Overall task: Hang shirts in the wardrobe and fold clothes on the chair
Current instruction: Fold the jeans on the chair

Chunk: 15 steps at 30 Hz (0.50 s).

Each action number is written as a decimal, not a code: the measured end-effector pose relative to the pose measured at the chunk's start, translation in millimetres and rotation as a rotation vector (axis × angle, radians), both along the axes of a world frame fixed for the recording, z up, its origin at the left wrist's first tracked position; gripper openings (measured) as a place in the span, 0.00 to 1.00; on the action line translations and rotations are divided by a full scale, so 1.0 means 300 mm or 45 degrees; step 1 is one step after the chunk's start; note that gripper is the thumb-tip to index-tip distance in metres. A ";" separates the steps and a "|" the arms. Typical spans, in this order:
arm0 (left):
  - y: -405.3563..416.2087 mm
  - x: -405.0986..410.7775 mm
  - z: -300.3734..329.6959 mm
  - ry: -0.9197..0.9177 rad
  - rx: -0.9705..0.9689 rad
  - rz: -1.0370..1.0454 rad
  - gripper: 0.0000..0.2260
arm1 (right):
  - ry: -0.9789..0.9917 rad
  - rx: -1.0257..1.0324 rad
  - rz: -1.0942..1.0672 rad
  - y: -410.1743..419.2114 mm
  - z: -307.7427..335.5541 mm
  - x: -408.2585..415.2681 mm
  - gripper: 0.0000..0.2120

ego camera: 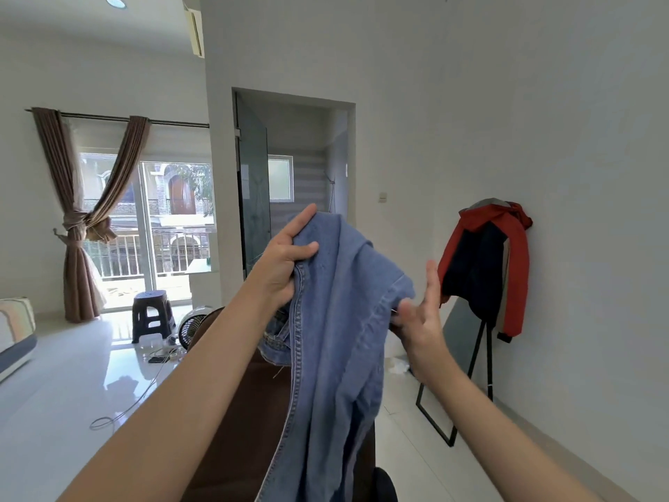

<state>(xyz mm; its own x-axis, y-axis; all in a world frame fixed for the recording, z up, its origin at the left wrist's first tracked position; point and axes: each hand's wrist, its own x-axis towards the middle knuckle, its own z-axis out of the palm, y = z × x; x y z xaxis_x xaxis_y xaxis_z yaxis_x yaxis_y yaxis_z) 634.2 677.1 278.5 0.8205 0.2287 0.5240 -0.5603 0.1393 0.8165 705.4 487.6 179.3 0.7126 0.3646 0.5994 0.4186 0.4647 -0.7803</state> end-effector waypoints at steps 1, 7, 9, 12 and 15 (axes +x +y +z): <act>0.008 -0.003 0.003 -0.004 -0.022 0.017 0.27 | -0.070 -0.018 -0.035 0.020 -0.014 -0.027 0.53; 0.055 -0.027 -0.003 -0.008 -0.072 0.082 0.28 | -0.391 -0.160 -0.321 0.150 -0.038 -0.084 0.46; 0.084 -0.035 -0.007 0.016 -0.032 0.103 0.28 | -0.513 -0.141 -0.304 0.172 -0.014 -0.072 0.34; 0.131 -0.058 -0.009 0.045 -0.018 0.163 0.27 | -0.593 -0.091 -0.295 0.174 0.052 -0.066 0.19; 0.166 -0.079 -0.036 0.053 -0.198 0.165 0.25 | -0.440 -0.061 -0.276 0.173 0.141 -0.054 0.16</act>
